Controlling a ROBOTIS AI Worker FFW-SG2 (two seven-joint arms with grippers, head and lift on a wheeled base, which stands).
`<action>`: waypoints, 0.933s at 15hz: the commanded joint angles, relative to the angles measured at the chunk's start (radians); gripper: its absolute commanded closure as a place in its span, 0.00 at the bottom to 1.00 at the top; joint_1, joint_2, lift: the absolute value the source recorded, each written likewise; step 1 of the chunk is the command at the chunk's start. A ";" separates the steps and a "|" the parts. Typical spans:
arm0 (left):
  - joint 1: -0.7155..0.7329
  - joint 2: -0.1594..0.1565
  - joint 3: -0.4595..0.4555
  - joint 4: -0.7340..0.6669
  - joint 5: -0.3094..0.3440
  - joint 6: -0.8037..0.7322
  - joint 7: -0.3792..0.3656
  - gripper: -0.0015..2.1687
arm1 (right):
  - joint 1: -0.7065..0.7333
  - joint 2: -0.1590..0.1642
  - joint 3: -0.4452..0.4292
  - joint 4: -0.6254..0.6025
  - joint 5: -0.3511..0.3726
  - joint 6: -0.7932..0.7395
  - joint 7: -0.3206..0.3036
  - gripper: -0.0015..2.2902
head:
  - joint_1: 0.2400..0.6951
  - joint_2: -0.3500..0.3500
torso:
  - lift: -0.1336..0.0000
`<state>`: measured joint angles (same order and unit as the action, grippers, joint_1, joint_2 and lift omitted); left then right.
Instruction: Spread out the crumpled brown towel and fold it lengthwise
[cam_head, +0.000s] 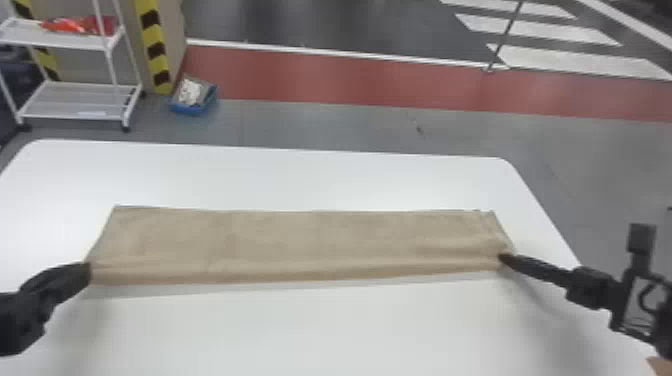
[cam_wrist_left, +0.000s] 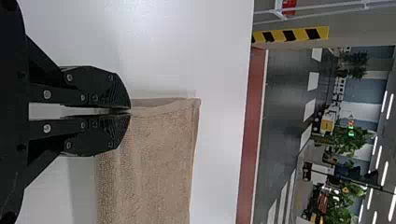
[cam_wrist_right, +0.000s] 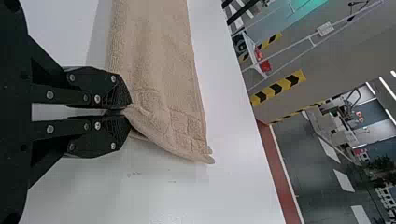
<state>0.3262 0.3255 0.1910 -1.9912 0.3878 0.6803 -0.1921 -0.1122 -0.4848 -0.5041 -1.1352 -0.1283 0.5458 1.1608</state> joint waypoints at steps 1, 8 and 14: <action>0.007 0.000 0.001 -0.006 -0.009 -0.003 -0.004 0.07 | 0.000 0.008 -0.004 0.000 0.004 -0.003 -0.001 0.13 | 1.00 0.22 | 0.07; 0.007 0.001 0.027 -0.012 -0.033 -0.123 0.003 0.02 | 0.037 0.009 -0.056 -0.133 0.010 0.110 -0.001 0.04 | 1.00 0.24 | 0.07; -0.165 0.000 -0.015 0.051 -0.040 -0.046 0.000 0.02 | -0.055 0.012 -0.048 -0.196 0.013 0.217 -0.023 0.04 | 1.00 0.24 | 0.07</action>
<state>0.2137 0.3253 0.1923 -1.9548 0.3544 0.5912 -0.1928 -0.1301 -0.4725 -0.5730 -1.3189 -0.1233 0.7331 1.1378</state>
